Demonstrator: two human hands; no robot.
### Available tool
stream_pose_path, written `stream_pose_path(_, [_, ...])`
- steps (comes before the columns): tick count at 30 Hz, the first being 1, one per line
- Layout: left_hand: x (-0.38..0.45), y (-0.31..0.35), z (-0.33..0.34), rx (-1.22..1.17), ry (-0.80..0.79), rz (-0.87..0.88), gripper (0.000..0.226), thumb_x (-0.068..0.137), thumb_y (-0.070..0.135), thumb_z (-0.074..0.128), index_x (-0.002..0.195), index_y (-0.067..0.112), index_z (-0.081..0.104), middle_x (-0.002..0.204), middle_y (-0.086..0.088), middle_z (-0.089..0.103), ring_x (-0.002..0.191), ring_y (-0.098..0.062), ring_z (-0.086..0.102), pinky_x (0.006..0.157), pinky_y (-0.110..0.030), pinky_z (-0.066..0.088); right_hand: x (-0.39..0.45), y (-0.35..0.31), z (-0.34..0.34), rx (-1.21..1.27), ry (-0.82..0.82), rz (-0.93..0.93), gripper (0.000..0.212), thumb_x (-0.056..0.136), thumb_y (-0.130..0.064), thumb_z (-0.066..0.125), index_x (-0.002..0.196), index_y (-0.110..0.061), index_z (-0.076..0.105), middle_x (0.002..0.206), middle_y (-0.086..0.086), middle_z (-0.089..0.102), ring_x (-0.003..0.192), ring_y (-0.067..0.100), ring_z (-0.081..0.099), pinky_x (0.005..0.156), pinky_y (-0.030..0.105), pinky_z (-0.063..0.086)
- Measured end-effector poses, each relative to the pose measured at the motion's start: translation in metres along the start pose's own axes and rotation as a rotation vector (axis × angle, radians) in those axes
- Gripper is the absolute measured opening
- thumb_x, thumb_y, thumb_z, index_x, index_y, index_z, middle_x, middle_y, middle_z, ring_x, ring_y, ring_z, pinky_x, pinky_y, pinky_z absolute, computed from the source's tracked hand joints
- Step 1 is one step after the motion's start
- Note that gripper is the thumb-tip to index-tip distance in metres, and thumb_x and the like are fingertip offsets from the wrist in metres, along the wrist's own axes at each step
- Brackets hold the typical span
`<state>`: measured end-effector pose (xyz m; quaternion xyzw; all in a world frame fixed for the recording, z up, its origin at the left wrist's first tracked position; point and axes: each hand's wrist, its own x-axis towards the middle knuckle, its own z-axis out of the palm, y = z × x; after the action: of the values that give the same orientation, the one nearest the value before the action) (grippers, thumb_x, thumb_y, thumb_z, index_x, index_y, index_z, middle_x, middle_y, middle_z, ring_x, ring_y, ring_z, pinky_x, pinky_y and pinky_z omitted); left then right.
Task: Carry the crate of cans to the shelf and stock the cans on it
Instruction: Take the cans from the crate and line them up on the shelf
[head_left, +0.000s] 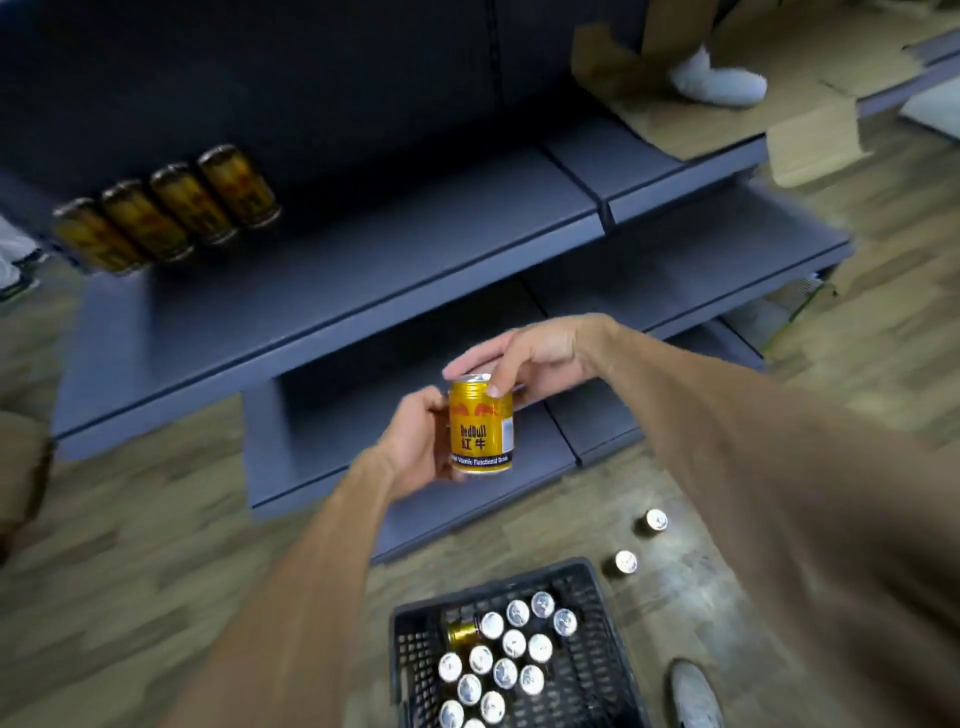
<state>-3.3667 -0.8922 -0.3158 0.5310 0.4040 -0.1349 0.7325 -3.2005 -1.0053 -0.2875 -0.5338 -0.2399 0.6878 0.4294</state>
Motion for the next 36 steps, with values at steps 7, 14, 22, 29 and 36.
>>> stream_pose_path(7, [-0.061,0.080,-0.027,-0.267,0.440,0.405,0.054,0.101,0.050,0.021,0.072,0.022,0.058,0.062,0.002,0.064,0.053,-0.013,0.060,0.051,-0.018,0.042,0.011,-0.104,0.085,0.195,0.203,-0.354,0.052,0.088,0.007,0.053,0.138,-0.008,0.052,0.126,0.015,0.057,0.115,0.029,0.056,0.102,0.040,0.048])
stream_pose_path(14, [-0.066,0.125,-0.062,-0.269,0.718,0.612,0.042,0.097,0.054,0.028,0.075,0.031,0.055,0.089,0.000,0.063,0.097,-0.023,0.063,0.096,-0.045,0.049,0.068,-0.123,0.126,0.268,0.562,-0.556,0.038,0.091,-0.041,0.060,0.119,-0.015,0.065,0.110,0.009,0.072,0.100,0.025,0.069,0.090,0.043,0.057])
stream_pose_path(22, [-0.032,0.133,-0.127,0.220,0.378,0.690,0.038,0.075,0.011,0.062,0.112,0.017,0.065,0.103,-0.005,0.071,0.103,-0.022,0.066,0.099,-0.041,0.050,0.110,-0.134,0.097,0.183,0.655,-0.537,0.041,0.102,-0.020,0.045,0.143,-0.021,0.051,0.129,0.009,0.063,0.116,0.026,0.062,0.103,0.048,0.049])
stream_pose_path(29, [0.000,0.144,-0.151,0.297,0.424,0.690,0.060,0.079,0.013,0.078,0.134,0.012,0.056,0.116,-0.003,0.070,0.107,-0.016,0.066,0.103,-0.038,0.048,0.129,-0.170,0.068,-0.129,0.794,-0.597,0.032,0.090,-0.039,0.068,0.113,-0.017,0.072,0.108,-0.001,0.070,0.101,0.013,0.062,0.082,0.032,0.049])
stream_pose_path(36, [0.020,0.160,-0.160,0.096,0.506,0.672,0.038,0.088,0.007,0.068,0.126,0.008,0.062,0.113,-0.005,0.071,0.109,-0.018,0.065,0.106,-0.037,0.044,0.165,-0.199,0.055,-0.166,0.732,-0.649,0.040,0.078,-0.042,0.080,0.111,-0.019,0.072,0.104,-0.004,0.074,0.090,0.007,0.067,0.064,0.020,0.048])
